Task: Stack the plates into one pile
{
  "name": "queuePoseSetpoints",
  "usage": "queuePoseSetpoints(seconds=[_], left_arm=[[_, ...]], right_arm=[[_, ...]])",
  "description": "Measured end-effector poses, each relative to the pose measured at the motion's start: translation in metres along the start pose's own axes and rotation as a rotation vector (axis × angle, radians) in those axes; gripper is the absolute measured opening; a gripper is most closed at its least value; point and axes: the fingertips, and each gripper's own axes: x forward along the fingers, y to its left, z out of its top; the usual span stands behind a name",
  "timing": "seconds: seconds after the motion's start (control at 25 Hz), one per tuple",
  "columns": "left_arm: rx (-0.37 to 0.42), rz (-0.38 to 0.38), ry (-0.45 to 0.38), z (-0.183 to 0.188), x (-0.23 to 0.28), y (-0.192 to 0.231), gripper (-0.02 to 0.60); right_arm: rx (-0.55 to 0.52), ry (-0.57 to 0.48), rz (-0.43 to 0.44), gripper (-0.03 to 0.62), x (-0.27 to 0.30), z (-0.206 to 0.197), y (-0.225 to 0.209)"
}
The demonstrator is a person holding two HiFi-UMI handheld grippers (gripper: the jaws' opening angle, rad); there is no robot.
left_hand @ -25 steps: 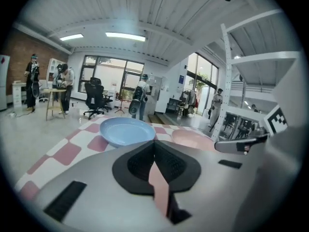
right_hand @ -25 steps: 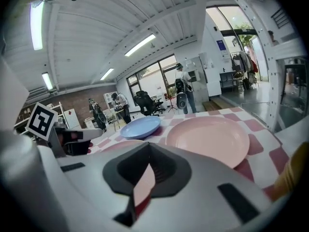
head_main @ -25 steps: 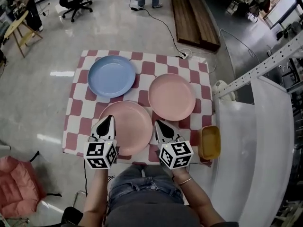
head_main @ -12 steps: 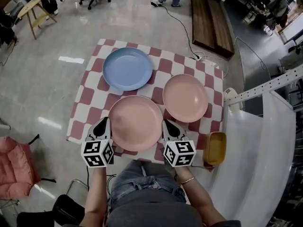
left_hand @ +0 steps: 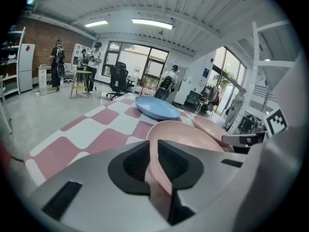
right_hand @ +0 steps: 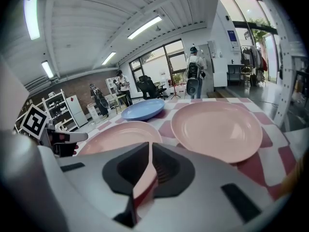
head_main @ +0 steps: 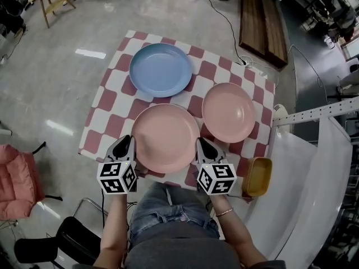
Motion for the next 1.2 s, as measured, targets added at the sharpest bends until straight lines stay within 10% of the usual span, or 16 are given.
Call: queuePoseSetpoints(seconds=[1.2], left_arm=[[-0.019,0.045,0.147,-0.032,0.02,0.002,0.115]], right_arm=[[-0.017,0.174,-0.054,0.104,0.021,-0.038,-0.012]])
